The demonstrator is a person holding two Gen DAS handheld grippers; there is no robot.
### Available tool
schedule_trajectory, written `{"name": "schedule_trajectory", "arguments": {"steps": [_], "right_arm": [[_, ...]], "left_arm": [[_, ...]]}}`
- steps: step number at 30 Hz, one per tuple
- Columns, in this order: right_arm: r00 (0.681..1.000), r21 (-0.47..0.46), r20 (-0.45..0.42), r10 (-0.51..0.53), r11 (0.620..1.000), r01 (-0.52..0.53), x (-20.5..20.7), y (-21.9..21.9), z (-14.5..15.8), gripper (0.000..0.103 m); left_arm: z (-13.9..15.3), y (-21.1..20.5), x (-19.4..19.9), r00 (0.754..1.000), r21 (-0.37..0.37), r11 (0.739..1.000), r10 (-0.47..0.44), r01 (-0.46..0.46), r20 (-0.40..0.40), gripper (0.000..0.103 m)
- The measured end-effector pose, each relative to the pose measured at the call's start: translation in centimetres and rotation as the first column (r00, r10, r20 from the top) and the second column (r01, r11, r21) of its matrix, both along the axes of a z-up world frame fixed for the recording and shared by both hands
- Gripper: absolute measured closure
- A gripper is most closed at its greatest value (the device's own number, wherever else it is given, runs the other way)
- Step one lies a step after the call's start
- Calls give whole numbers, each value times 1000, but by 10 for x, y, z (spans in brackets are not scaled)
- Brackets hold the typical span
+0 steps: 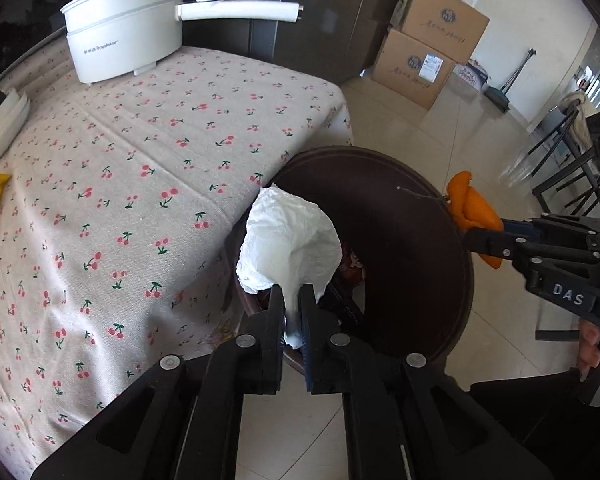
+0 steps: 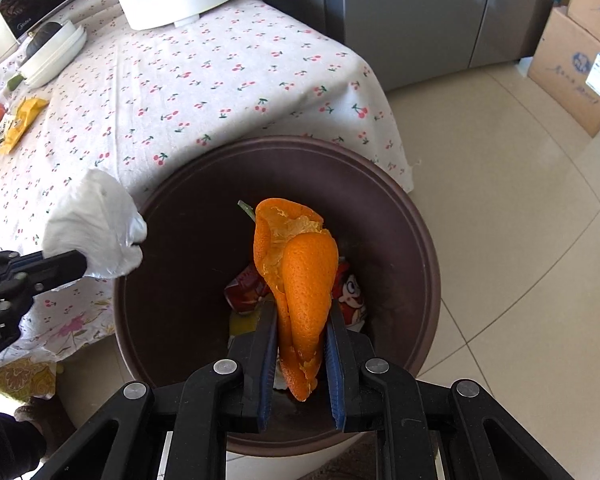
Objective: Collect trash
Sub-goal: 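Carry the peel and tissue over the bin and open both grippers, then grasp the yellow snack bag with the right gripper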
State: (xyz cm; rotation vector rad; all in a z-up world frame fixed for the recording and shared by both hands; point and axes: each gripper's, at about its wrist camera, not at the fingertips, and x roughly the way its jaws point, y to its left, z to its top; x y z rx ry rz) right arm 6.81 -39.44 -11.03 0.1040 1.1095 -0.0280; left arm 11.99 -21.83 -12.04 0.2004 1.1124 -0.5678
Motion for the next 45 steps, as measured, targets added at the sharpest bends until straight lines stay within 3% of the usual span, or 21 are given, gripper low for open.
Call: {"name": "schedule_trajectory", "arguments": {"steps": [2, 4, 10, 14, 16, 18, 35, 40, 45], "right_arm": [[1000, -2, -3, -1, 1000, 1, 1, 0, 0, 83], [1000, -4, -7, 0, 1000, 0, 2, -1, -1, 83], [1000, -4, -10, 0, 1000, 0, 4, 1, -2, 83], [1000, -1, -11, -18, 1000, 18, 4, 2, -2, 74], [999, 8, -16, -32, 999, 32, 5, 1, -1, 43], [999, 8, -6, -39, 999, 39, 5, 3, 1, 37], [1000, 0, 13, 29, 1000, -29, 29, 52, 18, 33], [997, 9, 44, 61, 998, -62, 48, 83, 30, 30], [994, 23, 57, 96, 995, -97, 69, 123, 34, 28]], "left_arm": [[-4, 0, 2, 1000, 37, 999, 19, -20, 11, 56], [-4, 6, 5, 999, 41, 998, 47, -48, 27, 40], [0, 18, 11, 995, 45, 995, 90, -92, 30, 29], [-1, 31, 14, 993, 57, 991, 119, -120, 16, 29], [0, 38, 15, 991, 60, 990, 130, -130, 16, 29], [2, 45, 17, 990, 58, 988, 140, -141, 19, 29], [29, 124, 23, 957, 36, 957, 285, -286, 49, 29], [38, 165, 26, 928, 14, 929, 369, -371, 55, 29], [47, 218, 29, 880, -10, 881, 472, -473, 55, 29]]}}
